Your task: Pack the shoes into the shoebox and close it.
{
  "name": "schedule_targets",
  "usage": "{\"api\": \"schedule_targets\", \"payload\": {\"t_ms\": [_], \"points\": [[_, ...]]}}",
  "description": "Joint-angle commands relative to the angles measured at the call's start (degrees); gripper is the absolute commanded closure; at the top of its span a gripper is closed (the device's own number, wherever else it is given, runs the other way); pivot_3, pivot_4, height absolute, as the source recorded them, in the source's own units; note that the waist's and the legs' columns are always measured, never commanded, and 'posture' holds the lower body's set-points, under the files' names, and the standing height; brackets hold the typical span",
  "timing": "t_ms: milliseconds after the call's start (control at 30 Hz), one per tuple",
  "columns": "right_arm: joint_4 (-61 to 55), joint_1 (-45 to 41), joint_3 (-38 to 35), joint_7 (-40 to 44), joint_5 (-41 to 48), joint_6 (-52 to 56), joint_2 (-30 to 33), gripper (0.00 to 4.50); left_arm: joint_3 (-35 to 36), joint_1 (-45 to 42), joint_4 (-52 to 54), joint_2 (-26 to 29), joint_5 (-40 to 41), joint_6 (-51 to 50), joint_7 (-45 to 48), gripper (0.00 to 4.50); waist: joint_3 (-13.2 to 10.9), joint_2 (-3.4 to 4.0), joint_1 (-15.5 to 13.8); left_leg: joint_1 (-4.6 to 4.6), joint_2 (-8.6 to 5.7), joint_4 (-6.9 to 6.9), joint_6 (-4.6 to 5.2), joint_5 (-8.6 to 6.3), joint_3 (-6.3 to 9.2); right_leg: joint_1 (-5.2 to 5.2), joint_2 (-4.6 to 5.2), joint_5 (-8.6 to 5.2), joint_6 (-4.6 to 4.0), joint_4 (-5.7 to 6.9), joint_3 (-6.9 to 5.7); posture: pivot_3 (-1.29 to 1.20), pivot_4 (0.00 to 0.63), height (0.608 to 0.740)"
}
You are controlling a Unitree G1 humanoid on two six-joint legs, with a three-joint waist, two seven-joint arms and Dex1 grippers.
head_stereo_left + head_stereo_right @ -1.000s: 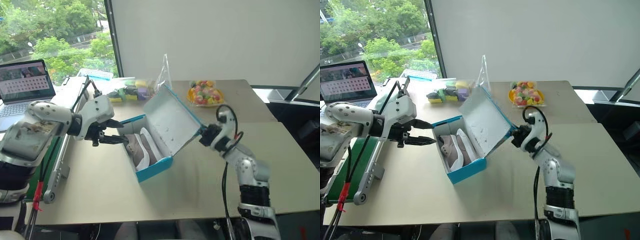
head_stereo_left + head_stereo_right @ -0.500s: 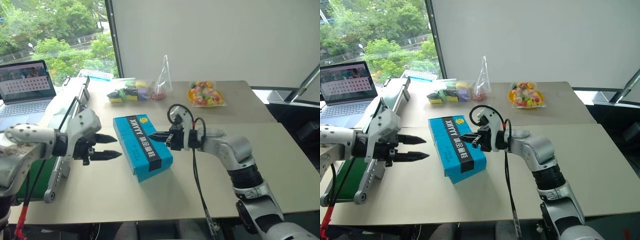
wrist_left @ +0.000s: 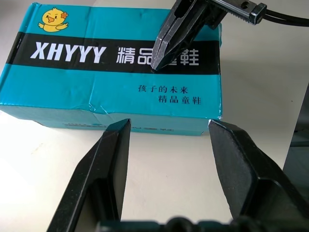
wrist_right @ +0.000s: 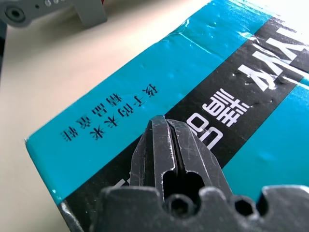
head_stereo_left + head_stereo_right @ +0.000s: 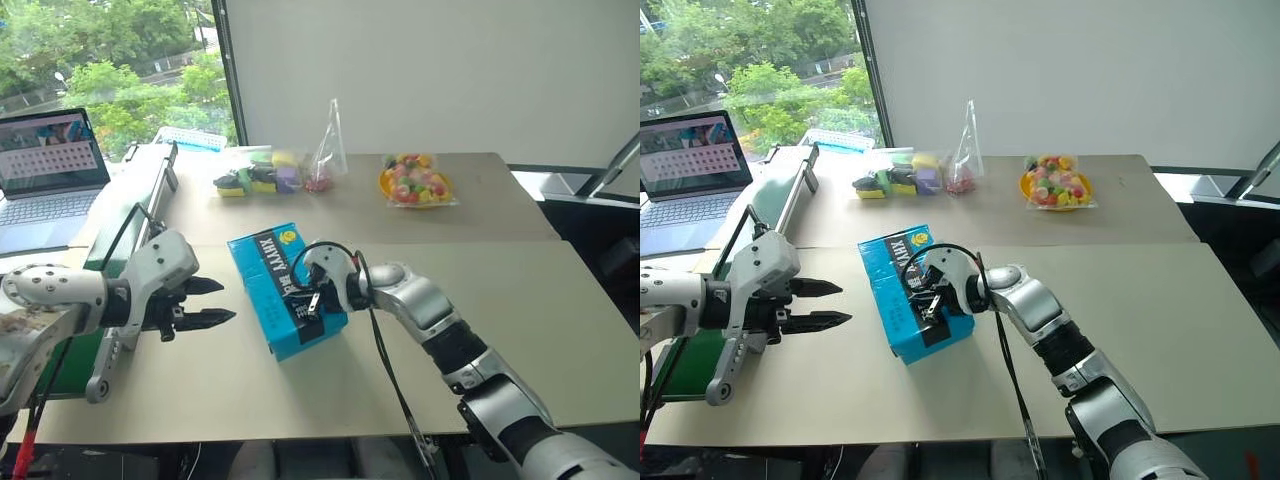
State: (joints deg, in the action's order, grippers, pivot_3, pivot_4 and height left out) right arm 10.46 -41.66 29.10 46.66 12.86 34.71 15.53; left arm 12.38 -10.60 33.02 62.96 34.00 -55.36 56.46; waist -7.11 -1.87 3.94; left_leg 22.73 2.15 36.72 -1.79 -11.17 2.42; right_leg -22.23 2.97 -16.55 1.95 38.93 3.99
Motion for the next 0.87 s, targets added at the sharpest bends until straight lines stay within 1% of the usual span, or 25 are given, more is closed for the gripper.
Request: {"api": "schedule_targets", "payload": {"t_ms": [33,100,133,233,333,367,433,500,567,633,733,867], "points": [[3.1,1.4,3.4,-0.6,-6.6,-0.5,2.4,4.48,-0.3,-1.3,0.6,0.0,0.2,1.3,-1.0,1.77,0.0,0.05,-0.1,-0.06,0.01,0.0,0.0,0.0,0.01,0.04,-0.01,-0.01,-0.01,0.02,0.0,0.0,0.15,0.74],[2.0,1.5,1.9,-0.4,-6.0,0.1,2.2,4.48,-0.8,-1.5,0.5,-0.1,0.2,1.7,-1.1,1.77,-0.1,0.08,-0.2,-0.28,0.01,0.0,0.0,0.0,0.0,0.23,-0.01,-0.08,0.09,0.03,0.01,0.0,0.15,0.74],[0.5,1.4,-0.2,-0.3,-4.3,1.3,2.0,4.48,-1.1,-1.6,0.4,-0.2,0.2,2.0,-1.1,1.77,-0.1,0.12,-0.4,-0.42,0.01,-0.01,0.0,0.0,0.0,0.39,-0.01,-0.21,0.29,0.03,0.0,0.0,0.15,0.74],[-6.8,1.0,-8.5,1.4,2.9,5.2,2.3,4.48,-1.0,-2.5,-0.2,-1.6,0.7,3.6,-1.2,1.77,-0.4,0.13,-1.1,-0.6,0.01,-0.01,-0.01,0.0,0.0,0.61,-0.01,-0.29,0.35,-0.03,0.0,0.0,0.15,0.74],[-15.5,0.9,-16.2,4.6,9.4,7.7,5.8,4.48,-0.3,-4.6,-1.8,-4.5,1.2,4.5,-3.0,1.77,-1.0,0.22,-1.9,-0.3,-0.03,0.0,-0.01,0.0,0.01,0.36,0.02,-0.25,0.32,-0.06,0.01,0.0,0.15,0.74],[-17.8,1.0,-17.9,5.7,10.7,8.1,7.6,4.48,-0.3,-5.1,-2.3,-5.3,0.9,5.2,-3.4,1.77,-1.1,0.22,-1.9,0.03,-0.04,0.01,-0.01,0.01,0.03,0.02,0.02,-0.11,0.1,-0.05,0.01,0.0,0.15,0.74],[-21.7,1.6,-20.2,8.5,12.3,7.8,11.8,4.48,-1.0,-5.7,-2.8,-6.1,0.4,5.7,-3.9,1.77,-1.2,0.21,-1.8,0.31,-0.04,0.02,0.0,0.0,0.08,-0.18,0.01,-0.04,-0.01,-0.05,-0.02,0.0,0.15,0.74],[-24.9,2.2,-21.9,12.6,15.2,9.5,16.9,4.48,-2.2,-5.6,-2.6,-6.0,-0.1,6.3,-3.7,1.77,-1.3,0.24,-1.8,0.49,-0.04,0.0,0.12,-0.1,0.15,-0.27,0.01,-0.07,0.02,-0.16,-0.05,0.0,0.15,0.74],[-27.7,3.4,-23.3,18.0,17.5,10.5,23.7,4.48,-2.9,-7.2,-3.0,-7.8,0.3,6.1,-5.2,1.77,-1.5,0.26,-1.6,0.57,-0.06,-0.04,0.18,-0.17,0.15,-0.27,0.03,-0.09,0.05,-0.38,-0.06,0.0,0.15,0.74],[-28.2,4.5,-23.7,19.8,17.8,10.0,27.2,4.48,-3.3,-9.5,-4.2,-9.6,0.9,5.5,-6.5,1.77,-1.7,0.23,-1.7,0.65,-0.12,-0.05,0.19,-0.18,0.15,-0.27,0.09,-0.1,0.06,-0.48,-0.07,0.0,0.15,0.74],[-26.7,5.5,-23.0,18.7,15.4,7.3,28.5,4.48,-6.0,-11.6,-6.7,-9.6,-1.9,7.1,-6.6,1.77,-1.8,0.13,-1.3,0.58,-0.13,-0.03,0.19,-0.18,0.12,-0.2,0.1,-0.1,0.07,-0.48,-0.07,0.0,0.15,0.74],[-24.6,6.2,-21.7,16.9,12.1,5.0,28.2,4.48,-8.2,-14.2,-9.7,-10.5,-3.5,6.9,-7.8,1.77,-1.9,0.13,-1.2,0.5,-0.12,-0.03,0.19,-0.17,0.1,-0.15,0.08,-0.09,0.07,-0.48,-0.05,0.0,0.15,0.74]]}}
